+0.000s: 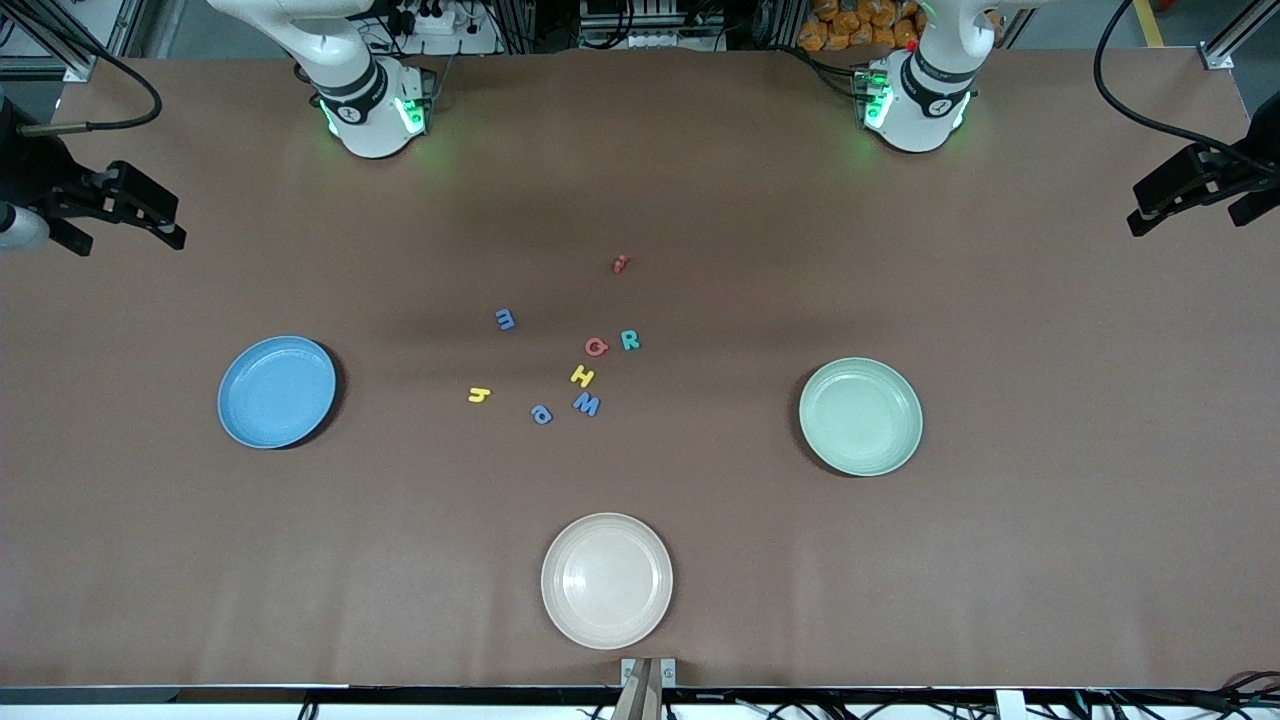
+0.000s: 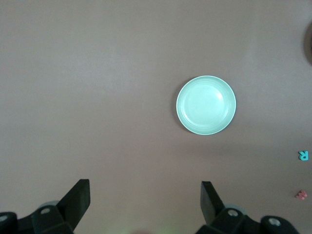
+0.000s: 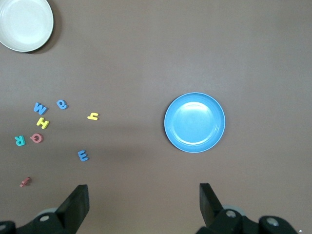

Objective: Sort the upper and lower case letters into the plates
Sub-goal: 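Reach the right gripper to yellow h while the left gripper reaches blue W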

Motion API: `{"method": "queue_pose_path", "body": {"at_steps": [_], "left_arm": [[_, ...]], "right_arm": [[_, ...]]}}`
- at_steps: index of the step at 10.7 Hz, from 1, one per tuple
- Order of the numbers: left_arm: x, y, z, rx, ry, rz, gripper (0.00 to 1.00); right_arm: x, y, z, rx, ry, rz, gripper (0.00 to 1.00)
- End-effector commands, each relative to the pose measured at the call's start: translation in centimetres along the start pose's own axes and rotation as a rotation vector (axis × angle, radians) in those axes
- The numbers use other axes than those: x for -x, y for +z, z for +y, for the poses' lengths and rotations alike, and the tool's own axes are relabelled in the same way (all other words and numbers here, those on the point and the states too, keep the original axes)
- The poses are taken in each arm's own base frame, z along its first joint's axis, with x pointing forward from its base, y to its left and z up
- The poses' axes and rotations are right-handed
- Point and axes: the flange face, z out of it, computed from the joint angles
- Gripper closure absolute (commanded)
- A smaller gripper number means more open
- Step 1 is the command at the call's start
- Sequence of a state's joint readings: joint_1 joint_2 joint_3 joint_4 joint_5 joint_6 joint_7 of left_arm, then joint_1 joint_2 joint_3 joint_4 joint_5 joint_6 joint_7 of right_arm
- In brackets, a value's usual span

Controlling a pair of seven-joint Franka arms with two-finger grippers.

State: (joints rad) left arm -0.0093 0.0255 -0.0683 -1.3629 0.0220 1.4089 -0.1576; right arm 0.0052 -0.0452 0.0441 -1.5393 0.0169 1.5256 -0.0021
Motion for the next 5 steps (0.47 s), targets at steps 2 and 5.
{"method": "queue_pose_path", "body": {"at_steps": [2, 5], "left_arm": [[0.4, 0.1, 0.7, 0.041, 0.034, -0.022, 0.0], [-1.4, 9.2, 5.4, 0.083, 0.068, -0.134, 0.0]], "right_arm": [[0.5, -0.3, 0.0, -0.017, -0.01, -0.001, 0.0], [0.5, 0.1, 0.0, -0.018, -0.011, -0.025, 0.0]]}}
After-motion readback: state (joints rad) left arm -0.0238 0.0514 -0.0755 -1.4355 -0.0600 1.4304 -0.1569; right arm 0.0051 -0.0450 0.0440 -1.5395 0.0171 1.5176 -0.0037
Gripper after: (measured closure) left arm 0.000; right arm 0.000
